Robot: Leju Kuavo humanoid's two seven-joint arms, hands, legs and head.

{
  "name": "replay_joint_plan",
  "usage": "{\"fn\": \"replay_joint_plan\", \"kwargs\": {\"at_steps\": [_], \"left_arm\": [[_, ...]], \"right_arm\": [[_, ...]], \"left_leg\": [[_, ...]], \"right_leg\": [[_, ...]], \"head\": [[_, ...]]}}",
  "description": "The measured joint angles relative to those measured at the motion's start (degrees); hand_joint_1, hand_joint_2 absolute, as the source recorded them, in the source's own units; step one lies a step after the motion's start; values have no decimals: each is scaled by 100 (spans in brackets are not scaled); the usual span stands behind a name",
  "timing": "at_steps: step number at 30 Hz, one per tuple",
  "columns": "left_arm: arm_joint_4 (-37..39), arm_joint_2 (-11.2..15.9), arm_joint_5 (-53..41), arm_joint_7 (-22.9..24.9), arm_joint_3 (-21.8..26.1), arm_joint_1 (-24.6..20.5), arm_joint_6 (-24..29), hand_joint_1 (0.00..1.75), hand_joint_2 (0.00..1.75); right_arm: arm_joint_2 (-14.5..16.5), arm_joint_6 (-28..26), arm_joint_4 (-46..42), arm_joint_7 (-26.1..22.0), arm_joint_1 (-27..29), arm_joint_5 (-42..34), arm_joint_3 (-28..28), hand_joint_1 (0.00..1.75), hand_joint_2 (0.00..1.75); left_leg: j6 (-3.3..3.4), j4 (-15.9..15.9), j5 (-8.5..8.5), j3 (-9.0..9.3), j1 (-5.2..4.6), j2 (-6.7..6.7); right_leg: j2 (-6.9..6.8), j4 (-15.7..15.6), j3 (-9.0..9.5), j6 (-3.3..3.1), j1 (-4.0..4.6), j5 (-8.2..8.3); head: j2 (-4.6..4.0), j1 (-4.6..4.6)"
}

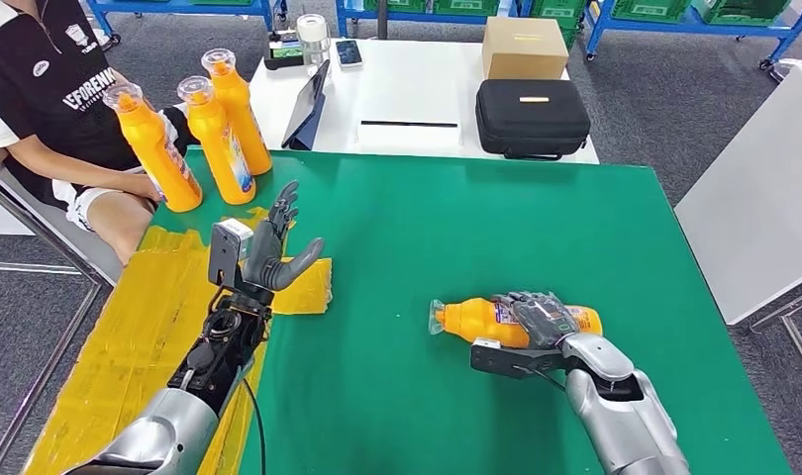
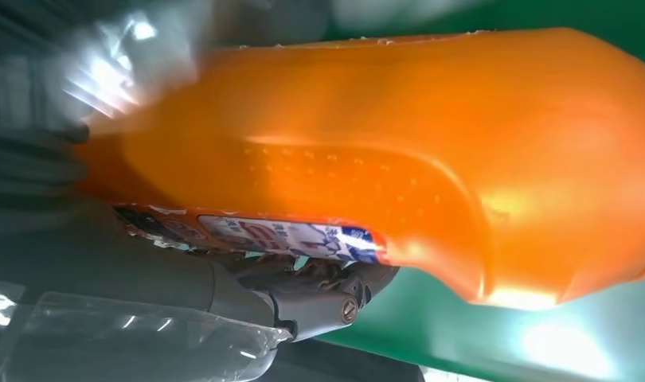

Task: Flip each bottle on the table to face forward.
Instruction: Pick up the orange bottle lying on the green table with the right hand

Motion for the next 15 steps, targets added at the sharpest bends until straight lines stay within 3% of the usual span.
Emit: {"fn": "replay_joint_plan", "kwargs": {"at_steps": [5, 15], "left_arm": [[32, 1, 50, 5, -33, -20, -50, 0, 175], [34, 1, 58, 7, -45, -5, -71, 0, 175]], "right_arm": [[-113, -1, 29, 49, -13, -77, 59, 175, 175], [13, -1188, -78, -65, 98, -271, 49, 175, 175]], "left_leg": [[5, 0, 3, 4, 0, -5], [8, 0, 4, -29, 1, -2]], "right_leg": [[-3, -16, 18, 9, 0, 6], [-1, -27, 2, 24, -1, 16]], "head": [[0, 0], [0, 1]]}}
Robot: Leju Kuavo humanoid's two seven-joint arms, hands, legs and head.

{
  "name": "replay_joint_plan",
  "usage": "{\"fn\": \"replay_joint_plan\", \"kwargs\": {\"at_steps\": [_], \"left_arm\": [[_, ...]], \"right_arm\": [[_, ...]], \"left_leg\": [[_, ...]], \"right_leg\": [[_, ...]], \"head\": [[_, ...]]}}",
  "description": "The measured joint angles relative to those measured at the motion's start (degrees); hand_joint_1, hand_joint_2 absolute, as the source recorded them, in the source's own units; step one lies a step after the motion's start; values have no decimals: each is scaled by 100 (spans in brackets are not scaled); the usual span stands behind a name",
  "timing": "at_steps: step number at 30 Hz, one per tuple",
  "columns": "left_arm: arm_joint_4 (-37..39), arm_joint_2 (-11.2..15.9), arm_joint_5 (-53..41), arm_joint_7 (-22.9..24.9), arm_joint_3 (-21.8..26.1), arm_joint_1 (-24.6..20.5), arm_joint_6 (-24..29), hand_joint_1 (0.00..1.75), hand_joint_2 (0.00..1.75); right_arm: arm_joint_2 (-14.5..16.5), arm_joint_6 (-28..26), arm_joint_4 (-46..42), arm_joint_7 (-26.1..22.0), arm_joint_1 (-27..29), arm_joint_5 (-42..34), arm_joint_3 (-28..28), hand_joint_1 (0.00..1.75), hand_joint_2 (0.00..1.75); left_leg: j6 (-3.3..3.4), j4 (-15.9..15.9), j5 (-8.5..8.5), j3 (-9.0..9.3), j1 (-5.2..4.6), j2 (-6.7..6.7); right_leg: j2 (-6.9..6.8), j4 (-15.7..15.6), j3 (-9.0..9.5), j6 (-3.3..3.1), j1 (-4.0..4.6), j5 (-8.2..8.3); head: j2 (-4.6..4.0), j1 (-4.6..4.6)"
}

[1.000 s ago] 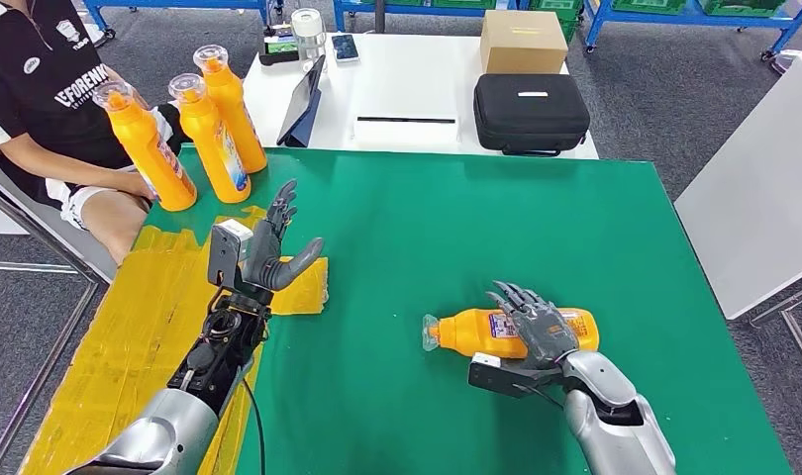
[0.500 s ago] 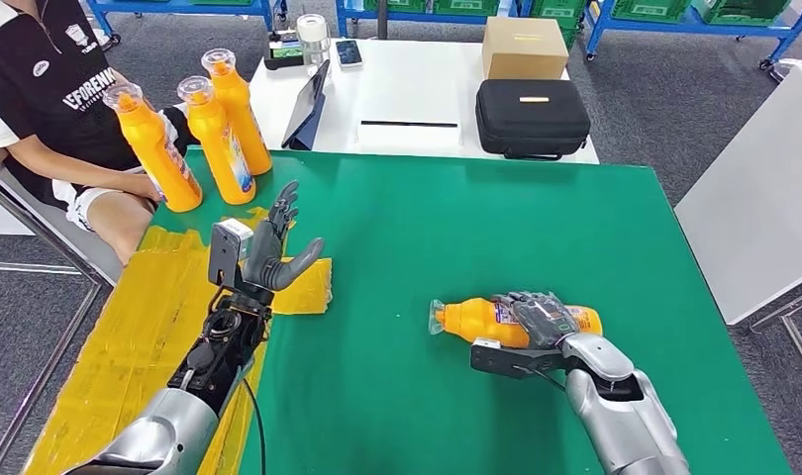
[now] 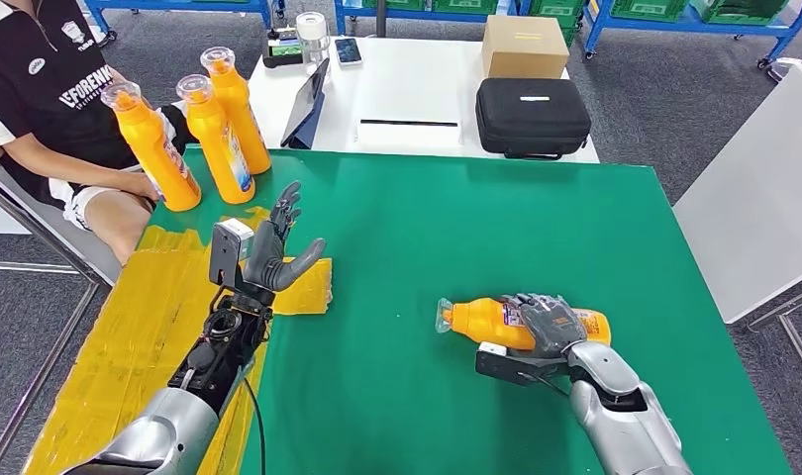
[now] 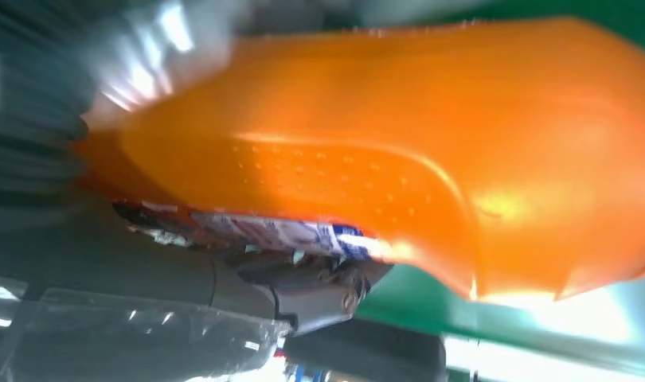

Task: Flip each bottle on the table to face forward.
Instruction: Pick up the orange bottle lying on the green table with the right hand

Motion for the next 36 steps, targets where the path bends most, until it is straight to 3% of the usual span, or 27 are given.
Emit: {"fn": "replay_joint_plan", "kwargs": {"at_steps": [4, 9, 12, 24, 32, 36], "left_arm": [[-18, -29, -28, 67, -53, 14, -29, 0, 175], [-352, -166, -175, 173, -307, 160, 78, 0, 175], [-614, -201, -214, 234, -476, 264, 149, 0, 175], [-1614, -213, -179, 434, -1002, 759, 332, 0, 175], [-2334, -215, -227, 502, -1406, 1003, 420, 0, 175], [-2542, -215, -506, 484, -1600, 1032, 710, 0, 175]], "right_arm": [[375, -702, -9, -394, -78, -755, -103, 175, 175], [1204, -1013, -136, -1561, -321, -3242, -318, 175, 175], [1541, -1007, -341, -1855, -328, -4081, -324, 175, 175], [1996, -1149, -611, -2172, -444, -5426, -200, 175, 175], [2087, -1148, -591, -2173, -552, -5632, 6, 175, 175], [2141, -960, -475, -2173, -646, -5714, 84, 175, 175]], "left_leg": [[8, 0, 10, -40, 1, 6], [6, 1, 16, -57, 12, 10], [5, 1, 15, -71, 16, 9], [7, 1, 15, -91, 6, 2], [7, 1, 15, -95, 7, 0], [6, 1, 15, -95, 7, 1]], "right_leg": [[4, 5, -40, 16, 0, 14], [8, 10, -65, 16, 10, 15], [8, 12, -79, 16, 11, 13], [5, 9, -94, 16, 1, 13], [4, 9, -99, 16, 2, 13], [4, 10, -98, 16, 2, 13]], "head": [[0, -2], [0, -1], [0, -2], [0, -1], [0, 0], [0, 0]]}}
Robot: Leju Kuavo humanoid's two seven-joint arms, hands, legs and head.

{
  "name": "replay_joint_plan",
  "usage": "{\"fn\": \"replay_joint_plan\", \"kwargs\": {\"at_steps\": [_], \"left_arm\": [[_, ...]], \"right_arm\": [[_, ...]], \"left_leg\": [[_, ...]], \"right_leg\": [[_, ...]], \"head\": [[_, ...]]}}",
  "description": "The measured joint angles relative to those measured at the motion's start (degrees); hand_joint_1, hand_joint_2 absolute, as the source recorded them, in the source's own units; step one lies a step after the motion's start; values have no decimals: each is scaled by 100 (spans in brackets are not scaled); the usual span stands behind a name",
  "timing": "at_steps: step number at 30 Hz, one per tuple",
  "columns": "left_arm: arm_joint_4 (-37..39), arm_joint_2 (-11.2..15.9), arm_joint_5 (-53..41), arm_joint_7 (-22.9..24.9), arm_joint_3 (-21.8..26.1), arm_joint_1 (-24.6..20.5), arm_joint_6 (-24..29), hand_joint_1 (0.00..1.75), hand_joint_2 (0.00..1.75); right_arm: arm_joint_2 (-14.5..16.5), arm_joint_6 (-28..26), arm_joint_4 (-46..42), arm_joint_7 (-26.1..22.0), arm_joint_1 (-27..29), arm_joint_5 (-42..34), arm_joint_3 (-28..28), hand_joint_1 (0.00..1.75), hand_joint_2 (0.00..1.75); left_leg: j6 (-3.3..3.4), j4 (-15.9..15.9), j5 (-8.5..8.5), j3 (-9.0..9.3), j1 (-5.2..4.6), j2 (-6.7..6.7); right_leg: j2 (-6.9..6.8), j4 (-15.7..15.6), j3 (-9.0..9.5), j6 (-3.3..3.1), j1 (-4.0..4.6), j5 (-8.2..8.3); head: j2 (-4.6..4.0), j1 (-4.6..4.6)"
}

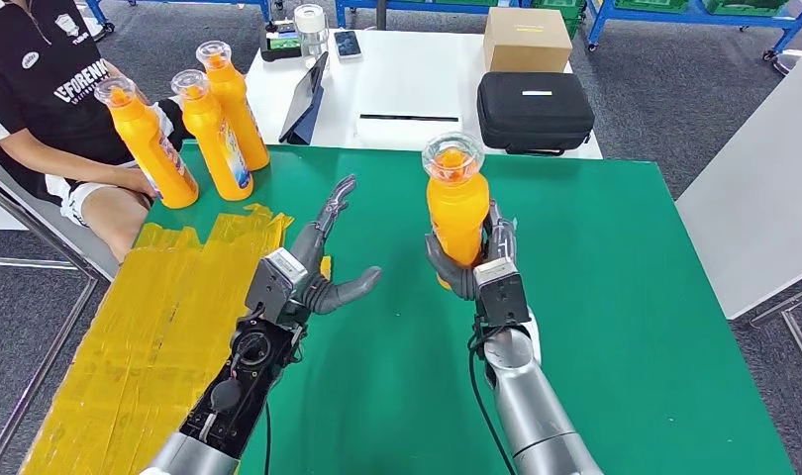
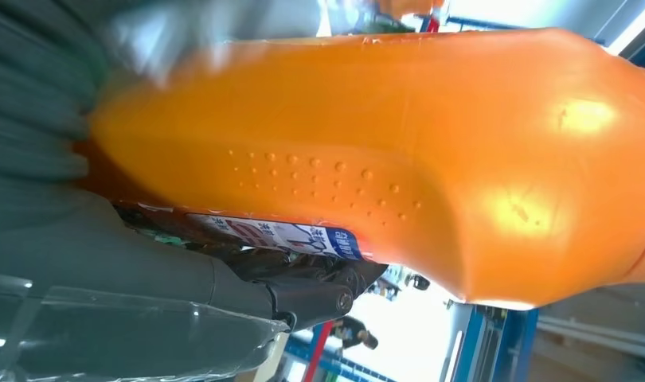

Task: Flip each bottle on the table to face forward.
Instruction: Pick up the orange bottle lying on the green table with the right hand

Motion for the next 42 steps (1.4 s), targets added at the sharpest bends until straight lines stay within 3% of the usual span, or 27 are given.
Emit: {"fn": "replay_joint_plan", "kwargs": {"at_steps": [8, 15, 34, 35, 38, 39, 42], "left_arm": [[-159, -11, 10, 101, -239, -26, 112, 0, 175], [-17, 6, 265, 103, -211, -147, 46, 0, 175], [505, 36, 604, -36, -8, -225, -240, 0, 175], [556, 42, 634, -48, 12, -231, -292, 13, 175], [724, 56, 804, -72, 78, -263, -528, 144, 175], [783, 58, 882, -87, 104, -279, -620, 175, 175], [926, 66, 1090, -169, 182, -313, -822, 175, 175]], "right_arm": [[186, 371, 438, 0, -206, 213, 329, 175, 175], [337, 677, 864, -1, -271, 788, 1016, 175, 175], [380, 1011, 1221, 90, -416, 1047, 1429, 175, 175], [384, 994, 1265, 97, -434, 1058, 1467, 175, 175], [390, 899, 1394, 111, -481, 1054, 1594, 175, 175], [390, 866, 1435, 115, -499, 1038, 1637, 175, 175], [390, 802, 1540, 120, -554, 960, 1750, 175, 175]], "left_leg": [[0, 0, 0, -1, 0, 1], [-1, 0, 0, -4, 2, -4], [-1, 0, 1, -7, 1, -1], [-2, 0, 1, -7, 1, -1], [-3, 0, 2, -8, 2, -1], [-3, 0, 2, -8, 2, -1], [-3, 0, 2, -8, 2, -1]], "right_leg": [[0, 1, -1, 0, 0, 0], [-3, 1, -5, -1, 3, -1], [-3, 1, -8, 0, 1, 0], [-3, 1, -8, 0, 2, 0], [-3, 2, -8, 0, 1, 0], [-3, 2, -8, 0, 1, 0], [-3, 2, -8, 0, 1, 0]], "head": [[0, 1], [0, 0], [0, 1], [0, 0], [0, -1], [0, 1], [0, 1]]}}
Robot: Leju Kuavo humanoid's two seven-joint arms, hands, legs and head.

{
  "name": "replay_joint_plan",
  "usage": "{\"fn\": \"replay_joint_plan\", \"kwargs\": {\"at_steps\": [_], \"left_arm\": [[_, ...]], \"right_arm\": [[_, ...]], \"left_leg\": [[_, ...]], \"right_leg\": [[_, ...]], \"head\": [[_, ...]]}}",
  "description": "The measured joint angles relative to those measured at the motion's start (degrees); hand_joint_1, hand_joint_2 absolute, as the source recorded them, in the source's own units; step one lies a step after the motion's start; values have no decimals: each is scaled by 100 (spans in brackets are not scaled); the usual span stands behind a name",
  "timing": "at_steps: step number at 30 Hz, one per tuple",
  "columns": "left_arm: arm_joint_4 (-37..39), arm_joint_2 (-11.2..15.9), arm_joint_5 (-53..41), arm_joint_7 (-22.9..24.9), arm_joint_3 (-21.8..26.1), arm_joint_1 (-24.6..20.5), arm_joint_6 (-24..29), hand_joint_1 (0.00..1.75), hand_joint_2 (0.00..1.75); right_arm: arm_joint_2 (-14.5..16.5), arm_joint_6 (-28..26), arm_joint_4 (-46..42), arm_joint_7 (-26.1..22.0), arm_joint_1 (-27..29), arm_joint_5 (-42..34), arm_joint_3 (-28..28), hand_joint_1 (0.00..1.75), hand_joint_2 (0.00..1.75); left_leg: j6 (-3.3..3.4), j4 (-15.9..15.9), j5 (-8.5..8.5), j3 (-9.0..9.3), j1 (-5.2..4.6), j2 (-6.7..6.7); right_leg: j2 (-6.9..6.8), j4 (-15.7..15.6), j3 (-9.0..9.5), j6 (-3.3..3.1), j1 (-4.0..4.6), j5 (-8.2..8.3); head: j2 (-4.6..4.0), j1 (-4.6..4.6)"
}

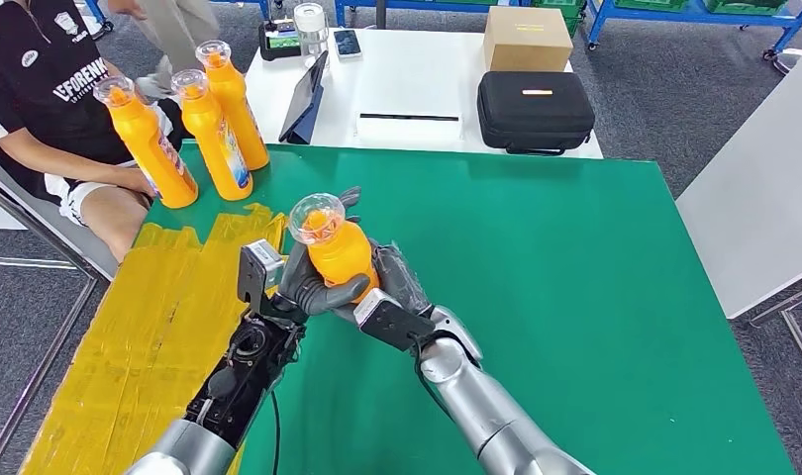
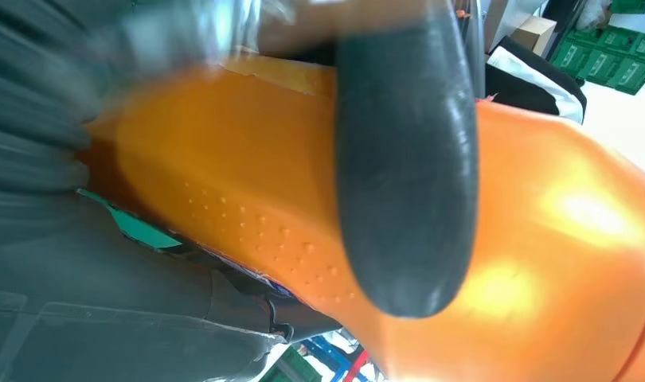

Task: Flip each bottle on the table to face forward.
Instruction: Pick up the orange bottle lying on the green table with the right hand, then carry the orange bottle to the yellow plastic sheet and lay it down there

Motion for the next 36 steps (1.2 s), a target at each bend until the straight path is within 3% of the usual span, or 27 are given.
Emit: {"fn": "replay_joint_plan", "kwargs": {"at_steps": [14, 15, 19, 28, 36], "left_arm": [[91, 4, 122, -45, 67, -6, 94, 175, 175], [91, 4, 122, -45, 67, -6, 102, 175, 175], [90, 4, 126, -39, 64, -4, 141, 175, 175], [12, 8, 213, 86, 190, -49, 328, 175, 175], [-50, 5, 240, 95, 237, -84, 340, 175, 175]], "right_arm": [[1, -128, 190, 0, -63, -121, 156, 175, 175], [1, -128, 191, 0, -62, -121, 156, 167, 175], [1, -147, 191, 1, -56, -107, 156, 3, 175], [-33, -758, -182, 119, 257, 346, 191, 0, 175], [-155, -931, -748, 274, 497, 493, 271, 0, 175]], "left_leg": [[0, 0, 0, -2, 0, 0], [0, 0, 0, -2, 0, 0], [0, 0, 0, -2, 0, 0], [0, 0, 0, -4, 0, -1], [0, 0, 0, -4, 0, -1]], "right_leg": [[0, -1, -3, 0, 0, 0], [0, -1, -3, 0, 0, 0], [0, -1, -3, 0, 0, 0], [0, 0, -4, 0, 0, 0], [0, -1, -4, 0, 0, 0]], "head": [[0, -1], [0, -1], [0, -1], [0, 0], [0, 1]]}}
